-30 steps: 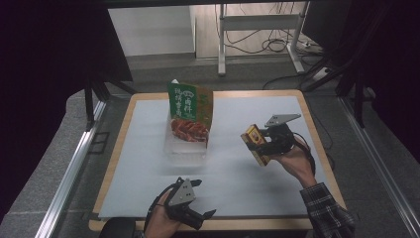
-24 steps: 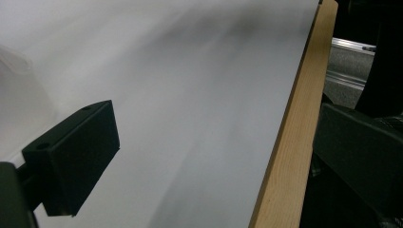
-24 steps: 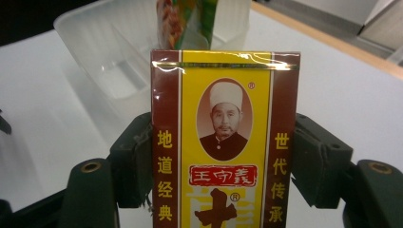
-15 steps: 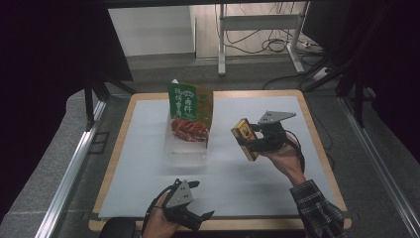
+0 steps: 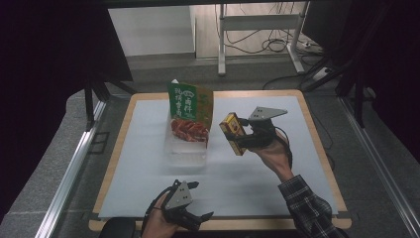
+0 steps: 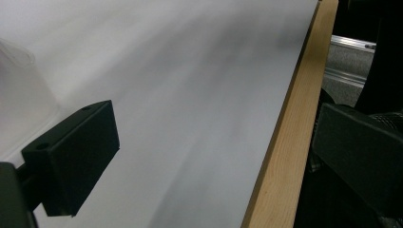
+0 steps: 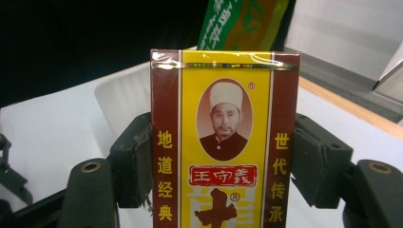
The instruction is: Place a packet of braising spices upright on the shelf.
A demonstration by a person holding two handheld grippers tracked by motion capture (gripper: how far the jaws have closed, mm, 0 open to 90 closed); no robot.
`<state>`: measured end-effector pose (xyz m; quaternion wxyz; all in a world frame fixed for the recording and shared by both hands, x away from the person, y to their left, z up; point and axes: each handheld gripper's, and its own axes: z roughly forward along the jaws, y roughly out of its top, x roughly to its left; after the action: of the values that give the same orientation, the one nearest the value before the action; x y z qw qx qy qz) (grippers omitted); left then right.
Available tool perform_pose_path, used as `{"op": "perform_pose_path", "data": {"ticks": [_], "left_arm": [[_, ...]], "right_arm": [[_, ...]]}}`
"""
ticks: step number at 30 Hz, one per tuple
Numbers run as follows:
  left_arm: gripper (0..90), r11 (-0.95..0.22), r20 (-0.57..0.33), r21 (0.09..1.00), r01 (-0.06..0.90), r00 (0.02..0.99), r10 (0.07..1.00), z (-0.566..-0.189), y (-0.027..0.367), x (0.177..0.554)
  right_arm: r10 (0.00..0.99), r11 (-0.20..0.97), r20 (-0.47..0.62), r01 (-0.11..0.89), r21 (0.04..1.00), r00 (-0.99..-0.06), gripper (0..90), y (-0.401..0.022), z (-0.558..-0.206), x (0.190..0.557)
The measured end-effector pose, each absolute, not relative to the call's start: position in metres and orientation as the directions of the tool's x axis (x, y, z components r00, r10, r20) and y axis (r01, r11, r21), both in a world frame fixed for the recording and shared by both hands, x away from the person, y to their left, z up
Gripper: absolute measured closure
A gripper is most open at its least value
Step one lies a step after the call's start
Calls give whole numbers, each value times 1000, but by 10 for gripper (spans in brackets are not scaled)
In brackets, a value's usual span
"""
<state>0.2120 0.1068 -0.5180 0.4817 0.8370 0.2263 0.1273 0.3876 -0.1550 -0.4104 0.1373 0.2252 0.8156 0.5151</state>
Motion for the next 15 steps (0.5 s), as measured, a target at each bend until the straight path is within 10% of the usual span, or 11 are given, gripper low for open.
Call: {"op": "perform_pose_path", "data": {"ticks": [15], "left_arm": [[11, -437, -3, 863, 254, 867, 497, -518, 107, 212]], "right_arm": [[439, 333, 4, 167, 928, -898, 317, -113, -405, 394]]}}
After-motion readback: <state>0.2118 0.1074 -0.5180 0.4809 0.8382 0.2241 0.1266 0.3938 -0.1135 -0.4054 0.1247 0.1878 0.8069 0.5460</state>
